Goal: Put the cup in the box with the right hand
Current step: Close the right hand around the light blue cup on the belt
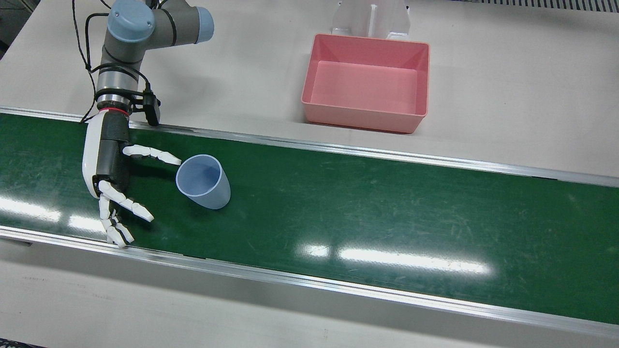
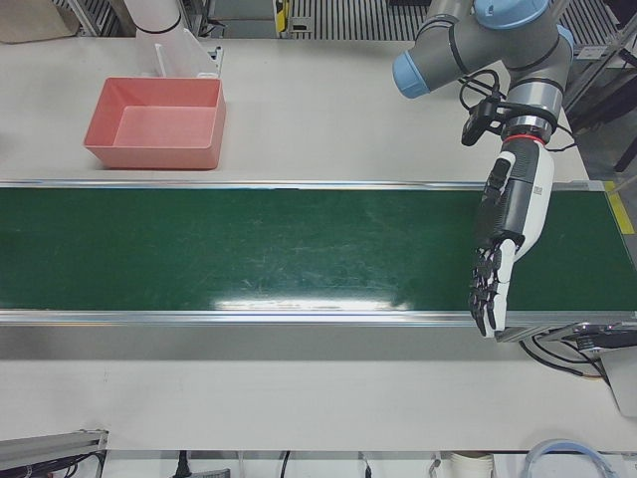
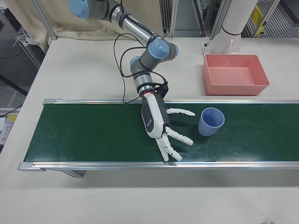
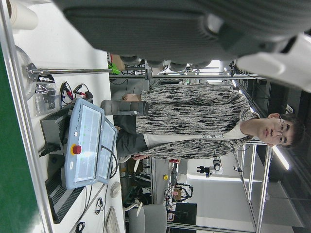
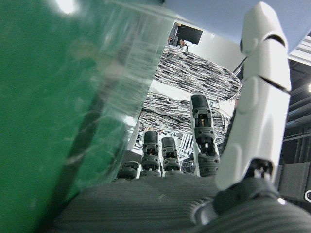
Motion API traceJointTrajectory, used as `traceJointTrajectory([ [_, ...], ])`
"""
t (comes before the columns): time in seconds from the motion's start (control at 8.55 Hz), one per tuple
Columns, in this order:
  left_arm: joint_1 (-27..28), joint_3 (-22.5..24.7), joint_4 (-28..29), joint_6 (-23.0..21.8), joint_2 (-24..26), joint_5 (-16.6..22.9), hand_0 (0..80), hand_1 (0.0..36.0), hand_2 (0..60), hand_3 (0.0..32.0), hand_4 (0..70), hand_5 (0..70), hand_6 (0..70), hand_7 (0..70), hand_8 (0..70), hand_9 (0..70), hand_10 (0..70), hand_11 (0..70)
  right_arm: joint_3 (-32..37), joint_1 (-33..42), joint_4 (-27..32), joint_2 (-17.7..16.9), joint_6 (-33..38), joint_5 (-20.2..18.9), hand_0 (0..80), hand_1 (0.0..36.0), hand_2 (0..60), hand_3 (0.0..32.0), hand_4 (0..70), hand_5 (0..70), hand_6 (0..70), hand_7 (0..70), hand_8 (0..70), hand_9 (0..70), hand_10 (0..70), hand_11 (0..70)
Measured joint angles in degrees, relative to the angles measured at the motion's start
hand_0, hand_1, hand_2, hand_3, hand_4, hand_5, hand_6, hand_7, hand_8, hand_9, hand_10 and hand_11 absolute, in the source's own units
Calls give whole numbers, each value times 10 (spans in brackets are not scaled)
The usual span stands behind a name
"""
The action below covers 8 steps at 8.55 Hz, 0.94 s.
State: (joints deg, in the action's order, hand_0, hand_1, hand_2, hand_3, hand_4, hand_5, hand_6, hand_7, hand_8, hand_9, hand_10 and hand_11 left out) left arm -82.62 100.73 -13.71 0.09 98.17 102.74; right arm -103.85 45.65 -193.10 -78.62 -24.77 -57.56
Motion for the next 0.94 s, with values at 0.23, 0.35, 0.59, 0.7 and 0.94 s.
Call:
traceJointTrajectory([
  [0.23, 0, 0, 0, 0, 0, 0, 0, 0, 0, 0, 0, 0, 0, 0, 0, 0, 0, 0, 0, -2, 0, 0, 0, 0, 553, 154, 0, 0, 256, 66, 64, 213, 123, 216, 33, 65],
  [0.35, 0, 0, 0, 0, 0, 0, 0, 0, 0, 0, 0, 0, 0, 0, 0, 0, 0, 0, 0, -2, 0, 1, 0, 0, 547, 176, 70, 0, 238, 68, 66, 220, 127, 223, 37, 71],
  [0.59, 0, 0, 0, 0, 0, 0, 0, 0, 0, 0, 0, 0, 0, 0, 0, 0, 0, 0, -3, 0, -2, 0, 2, 8, 563, 196, 106, 0, 273, 76, 86, 301, 159, 278, 54, 98],
  [0.7, 0, 0, 0, 0, 0, 0, 0, 0, 0, 0, 0, 0, 0, 0, 0, 0, 0, 0, -10, 3, -4, -3, 1, 26, 629, 205, 67, 0, 506, 100, 199, 700, 345, 574, 143, 224],
  [0.94, 0, 0, 0, 0, 0, 0, 0, 0, 0, 0, 0, 0, 0, 0, 0, 0, 0, 0, -26, 5, -7, -16, -4, 57, 609, 170, 59, 0, 575, 123, 317, 700, 527, 700, 295, 434],
])
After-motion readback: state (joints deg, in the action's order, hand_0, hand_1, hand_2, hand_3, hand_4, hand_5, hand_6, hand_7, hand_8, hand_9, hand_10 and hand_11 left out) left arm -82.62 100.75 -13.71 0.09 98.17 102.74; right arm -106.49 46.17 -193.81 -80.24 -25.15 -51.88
